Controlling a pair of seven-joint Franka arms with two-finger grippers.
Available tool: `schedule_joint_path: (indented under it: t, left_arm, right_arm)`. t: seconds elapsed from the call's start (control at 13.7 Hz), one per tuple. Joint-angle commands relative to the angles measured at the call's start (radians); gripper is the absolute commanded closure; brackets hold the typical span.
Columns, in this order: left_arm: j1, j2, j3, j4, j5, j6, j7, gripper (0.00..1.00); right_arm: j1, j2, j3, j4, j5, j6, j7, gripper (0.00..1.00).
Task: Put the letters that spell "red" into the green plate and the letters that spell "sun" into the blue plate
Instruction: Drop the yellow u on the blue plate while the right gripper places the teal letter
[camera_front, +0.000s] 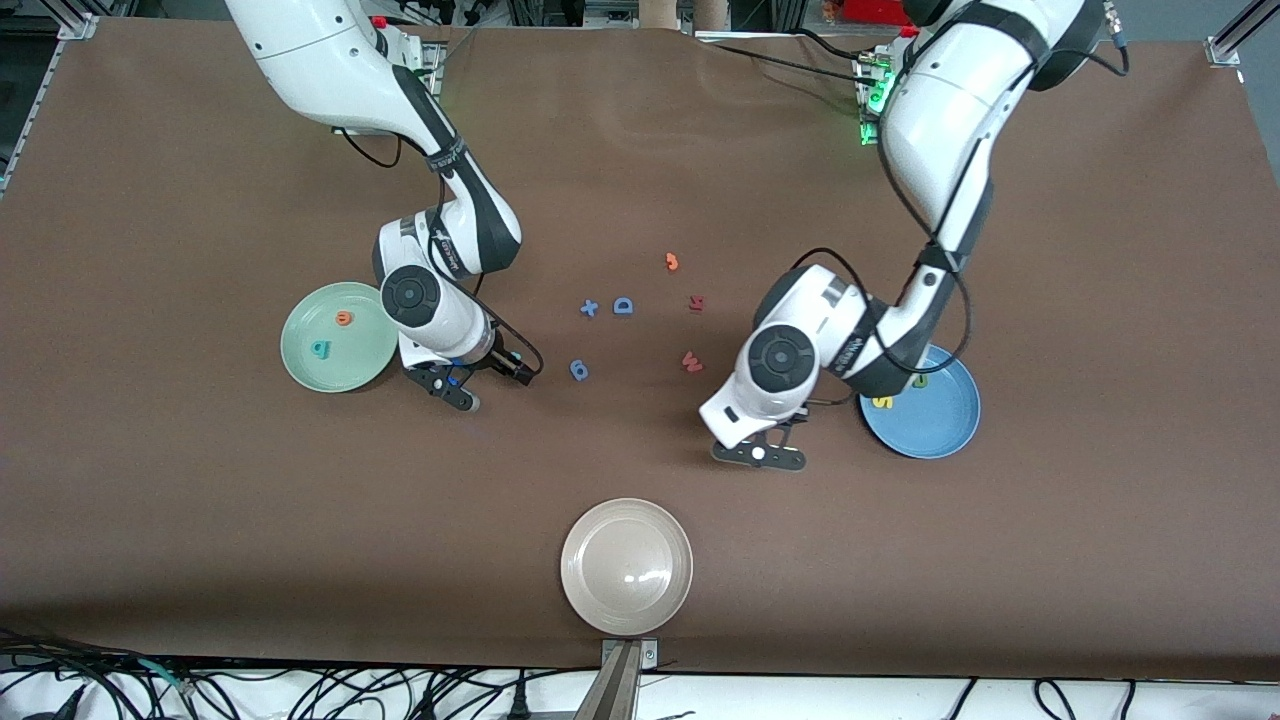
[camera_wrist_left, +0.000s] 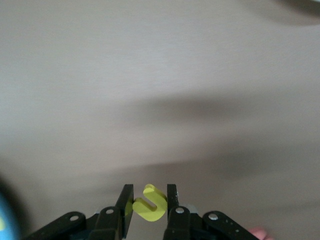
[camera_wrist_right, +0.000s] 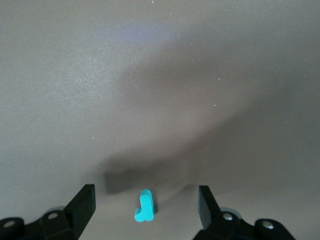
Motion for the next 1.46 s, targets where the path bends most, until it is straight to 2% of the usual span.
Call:
schedule_joint_path:
  t: [0.0,0.15,0.37,0.66,0.81,0.95,1.03,1.1,1.32,1.39]
  left_arm:
    - [0.089,-0.055,0.001,-0.024,-0.034,-0.121,0.191,0.89]
    - [0.147,-0.076,0.004,-0.044,-0.018,-0.169,0.258,0.88]
    - [0.263,-0.077,0.003,-0.069,-0.016,-0.171,0.445,0.87]
    - [0.356,-0.067,0.009,-0.133,0.014,-0.131,0.503,0.86]
    - [0.37,-0.067,0.007,-0.178,0.024,-0.088,0.501,0.83]
    - [0.37,-0.067,0.007,-0.178,0.027,-0.082,0.501,0.66]
    - [0.37,-0.067,0.007,-0.178,0.027,-0.08,0.501,0.3]
    - [0.37,-0.067,0.007,-0.178,0.027,-0.082,0.501,0.0]
    - [0.359,-0.069,0.006,-0.178,0.027,-0.088,0.49,0.0]
    - [0.358,-0.072,0.004,-0.178,0.027,-0.089,0.49,0.0]
  right_arm:
    - [0.026,0.022,-0.004,0.016,0.018,0.024,0.032,0.12]
    - [0.026,0.023,-0.004,0.014,0.018,0.024,0.033,0.12]
    - [0.027,0.022,-0.004,0.011,0.018,0.017,0.035,0.12]
    - [0.027,0.022,-0.004,0.008,0.016,0.017,0.033,0.42]
    - [0.027,0.022,-0.006,0.005,0.015,0.017,0.03,0.7]
    - [0.027,0.022,-0.006,0.005,0.015,0.017,0.027,0.94]
    - [0.027,0.022,-0.006,0.005,0.015,0.017,0.029,1.0]
    - [0.027,0.02,-0.006,0.005,0.015,0.017,0.03,1.0]
    - [0.026,0.002,-0.01,0.005,0.015,0.001,0.02,1.0]
    - [0.024,-0.026,-0.021,0.01,0.013,-0.053,0.013,1.0]
